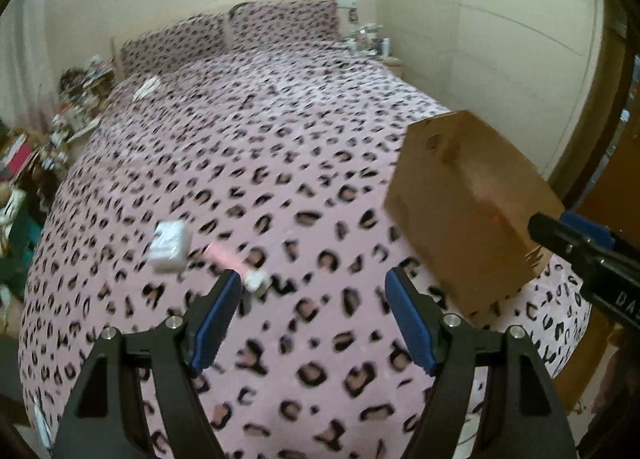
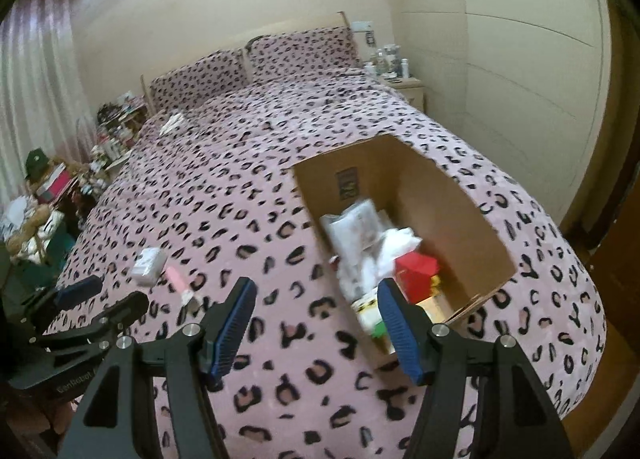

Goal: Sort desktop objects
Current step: 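Move both open tools back toward the white box and pink stick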

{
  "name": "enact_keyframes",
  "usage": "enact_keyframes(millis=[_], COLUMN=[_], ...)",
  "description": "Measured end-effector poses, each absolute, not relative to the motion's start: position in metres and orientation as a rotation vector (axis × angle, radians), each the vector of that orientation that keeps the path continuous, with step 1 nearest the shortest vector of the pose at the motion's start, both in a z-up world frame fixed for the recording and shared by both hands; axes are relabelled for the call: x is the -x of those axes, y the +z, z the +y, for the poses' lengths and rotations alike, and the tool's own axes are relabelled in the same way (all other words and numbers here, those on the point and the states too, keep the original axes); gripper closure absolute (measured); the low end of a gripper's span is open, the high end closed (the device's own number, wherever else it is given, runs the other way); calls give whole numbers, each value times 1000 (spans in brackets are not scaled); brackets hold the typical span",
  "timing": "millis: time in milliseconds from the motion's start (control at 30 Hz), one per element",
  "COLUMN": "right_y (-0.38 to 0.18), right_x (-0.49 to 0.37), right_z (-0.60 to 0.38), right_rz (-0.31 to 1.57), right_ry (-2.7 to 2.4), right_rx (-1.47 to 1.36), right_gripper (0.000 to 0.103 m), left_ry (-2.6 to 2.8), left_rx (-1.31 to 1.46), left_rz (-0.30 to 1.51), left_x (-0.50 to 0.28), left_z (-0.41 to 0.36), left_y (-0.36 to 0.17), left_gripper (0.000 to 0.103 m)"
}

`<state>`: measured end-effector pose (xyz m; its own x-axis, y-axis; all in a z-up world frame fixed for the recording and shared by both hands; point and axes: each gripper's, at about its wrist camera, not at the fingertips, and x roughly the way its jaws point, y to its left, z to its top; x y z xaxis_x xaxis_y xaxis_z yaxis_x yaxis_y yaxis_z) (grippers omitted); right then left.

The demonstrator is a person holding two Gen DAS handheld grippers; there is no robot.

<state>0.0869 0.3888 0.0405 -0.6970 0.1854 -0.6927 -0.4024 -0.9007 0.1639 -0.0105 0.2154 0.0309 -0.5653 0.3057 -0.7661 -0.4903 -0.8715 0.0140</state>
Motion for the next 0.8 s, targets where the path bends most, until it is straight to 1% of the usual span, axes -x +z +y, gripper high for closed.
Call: enact_keyframes(millis=[100, 233, 500, 800], right_y=[34, 22, -13, -32], right_x=[-82, -75, -57, -34], right_z=[374, 351, 314, 268], right_rz=[455, 426, 449, 420], right_ry=[2629, 2655, 2677, 2733], right_rx=[1043, 1101, 1240, 1335], right_gripper=[38, 38, 38, 38], left_ry=[2456, 2484, 2562, 2616], left_rx=[1170, 1224, 1318, 1409], left_rz=[283, 249, 164, 102], left_x=[9, 9, 15, 25], left_z=[189, 164, 110, 58], left_y=[23, 14, -7, -25], left_gripper=[27, 27, 27, 27])
